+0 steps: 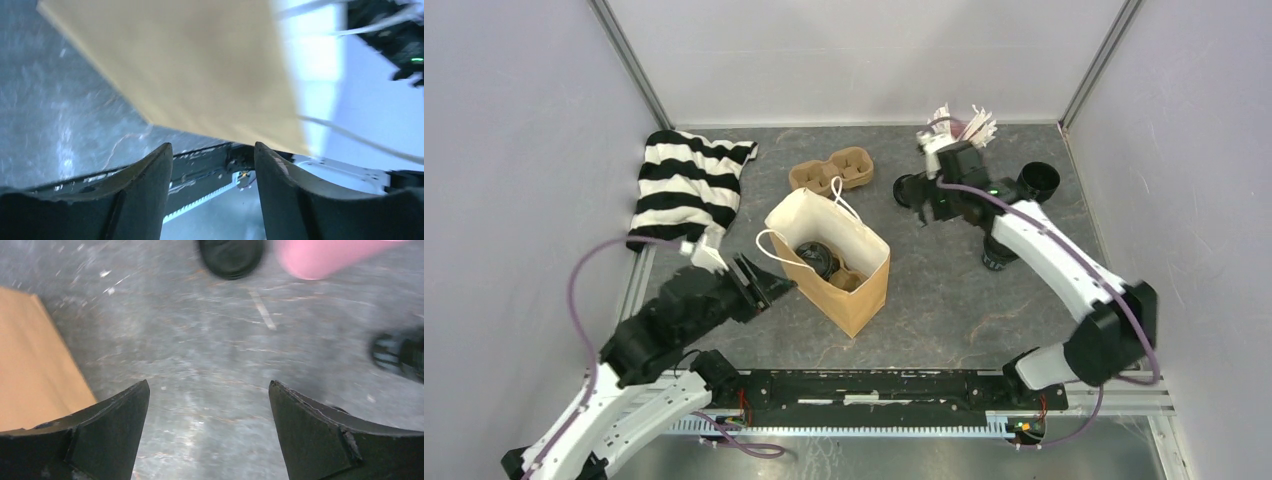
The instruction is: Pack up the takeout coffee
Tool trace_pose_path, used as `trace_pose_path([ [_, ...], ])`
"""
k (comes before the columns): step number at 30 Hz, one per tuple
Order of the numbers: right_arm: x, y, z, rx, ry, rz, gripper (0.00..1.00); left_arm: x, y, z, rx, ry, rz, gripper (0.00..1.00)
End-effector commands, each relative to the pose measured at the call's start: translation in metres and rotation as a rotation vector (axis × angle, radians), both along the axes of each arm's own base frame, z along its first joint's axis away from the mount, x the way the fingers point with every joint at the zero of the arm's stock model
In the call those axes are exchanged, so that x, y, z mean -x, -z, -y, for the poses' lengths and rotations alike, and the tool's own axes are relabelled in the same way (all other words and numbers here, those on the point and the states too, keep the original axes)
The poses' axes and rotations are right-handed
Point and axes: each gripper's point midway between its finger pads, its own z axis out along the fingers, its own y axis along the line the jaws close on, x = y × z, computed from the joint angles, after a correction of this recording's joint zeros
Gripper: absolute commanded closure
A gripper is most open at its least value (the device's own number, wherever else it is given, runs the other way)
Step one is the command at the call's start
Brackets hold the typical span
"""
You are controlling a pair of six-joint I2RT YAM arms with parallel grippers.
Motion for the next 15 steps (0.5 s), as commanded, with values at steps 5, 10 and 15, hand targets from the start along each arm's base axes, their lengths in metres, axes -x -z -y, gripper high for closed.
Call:
trace_pose_path([
  [5, 0.002, -0.029, 0.124, 0.005, 0.349, -0.007, 0.02, -0.024, -0.101, -0.014, -0.331, 0.201, 0.469, 0.3],
  [10, 0.008, -0.016, 0.156, -0.016, 0.493, -0.064, 0.02, -0.033, -0.129, -0.02, -0.431, 0.228, 0.598, 0.28],
  [15, 0.011, 0.0, 0.169, -0.031, 0.497, -0.135, 0.02, -0.038, -0.153, -0.026, -0.489, 0.226, 0.663, 0.25],
])
